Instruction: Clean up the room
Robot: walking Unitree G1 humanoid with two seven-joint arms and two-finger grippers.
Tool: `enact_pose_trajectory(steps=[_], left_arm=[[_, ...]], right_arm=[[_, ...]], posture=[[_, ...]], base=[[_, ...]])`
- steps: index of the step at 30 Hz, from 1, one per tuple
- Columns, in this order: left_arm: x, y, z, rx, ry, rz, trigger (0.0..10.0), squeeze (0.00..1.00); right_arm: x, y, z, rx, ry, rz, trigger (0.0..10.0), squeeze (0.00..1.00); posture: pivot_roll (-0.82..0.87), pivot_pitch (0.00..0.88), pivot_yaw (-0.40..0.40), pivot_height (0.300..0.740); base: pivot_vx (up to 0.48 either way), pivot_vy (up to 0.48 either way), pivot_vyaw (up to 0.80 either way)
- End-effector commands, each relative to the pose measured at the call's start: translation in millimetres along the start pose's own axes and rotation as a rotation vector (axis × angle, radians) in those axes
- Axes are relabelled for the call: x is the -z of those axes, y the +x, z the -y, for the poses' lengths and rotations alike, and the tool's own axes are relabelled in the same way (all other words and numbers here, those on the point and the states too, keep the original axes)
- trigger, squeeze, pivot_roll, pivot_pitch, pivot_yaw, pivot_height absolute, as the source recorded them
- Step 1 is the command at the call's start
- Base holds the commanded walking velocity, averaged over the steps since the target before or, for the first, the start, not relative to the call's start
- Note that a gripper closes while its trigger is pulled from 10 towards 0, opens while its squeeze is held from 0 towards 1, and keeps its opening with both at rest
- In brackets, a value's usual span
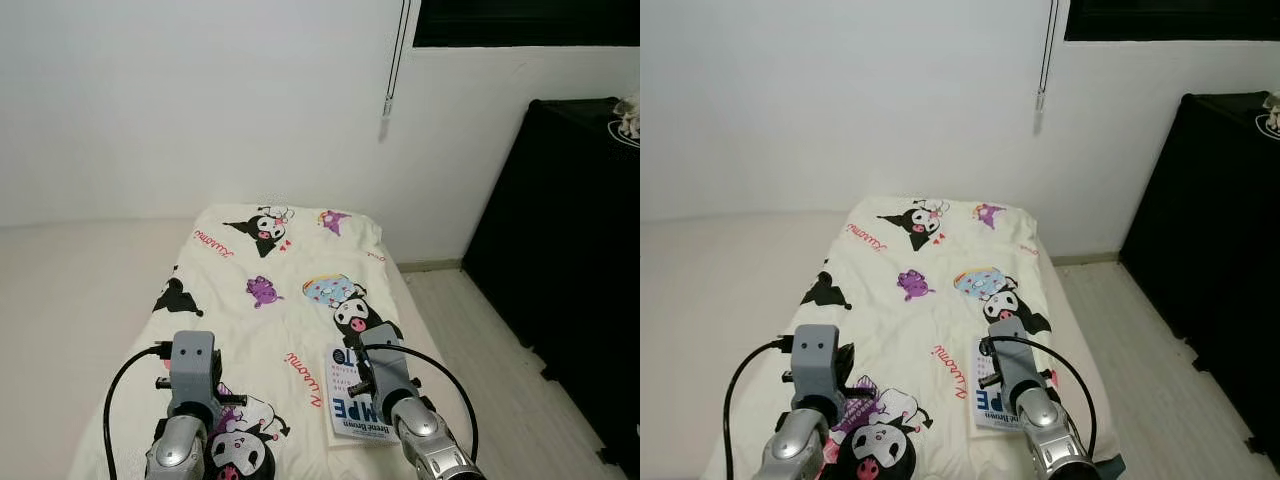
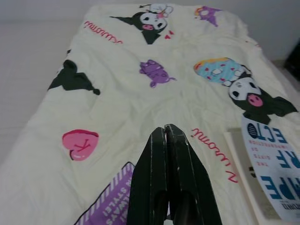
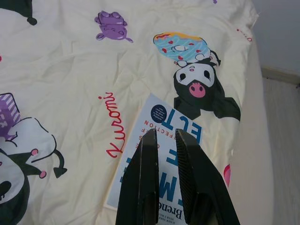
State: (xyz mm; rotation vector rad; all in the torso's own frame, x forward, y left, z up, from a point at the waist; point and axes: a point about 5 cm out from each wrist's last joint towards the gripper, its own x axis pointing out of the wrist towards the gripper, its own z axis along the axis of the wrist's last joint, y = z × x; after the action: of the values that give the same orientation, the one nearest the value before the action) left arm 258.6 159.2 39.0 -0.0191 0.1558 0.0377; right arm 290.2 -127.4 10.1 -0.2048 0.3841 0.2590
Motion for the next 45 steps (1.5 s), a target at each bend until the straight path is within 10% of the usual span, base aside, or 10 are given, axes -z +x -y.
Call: enact_pose_trajectory(steps=[1,45], left_arm=[[3.2,-1.6,-2.0,-0.001,0.019,-0.013,10.0,0.00],[-1.5,-0.1,3.5,0.047,0.071,0.012,10.0,0.00]], right_arm=[[-1.6,-0.1,0.7,0.002,0.006,0.007,10.0,0.00],[-3.6,-0.2,0.7,0.006,0.046,0.023,10.0,0.00]], posture=[[0.03,0.040,-0.029,0.740],[0.03,0.032,-0.024,0.631]], base=[[0.000,0.000,0.00],[0.000,0.000,0.00]])
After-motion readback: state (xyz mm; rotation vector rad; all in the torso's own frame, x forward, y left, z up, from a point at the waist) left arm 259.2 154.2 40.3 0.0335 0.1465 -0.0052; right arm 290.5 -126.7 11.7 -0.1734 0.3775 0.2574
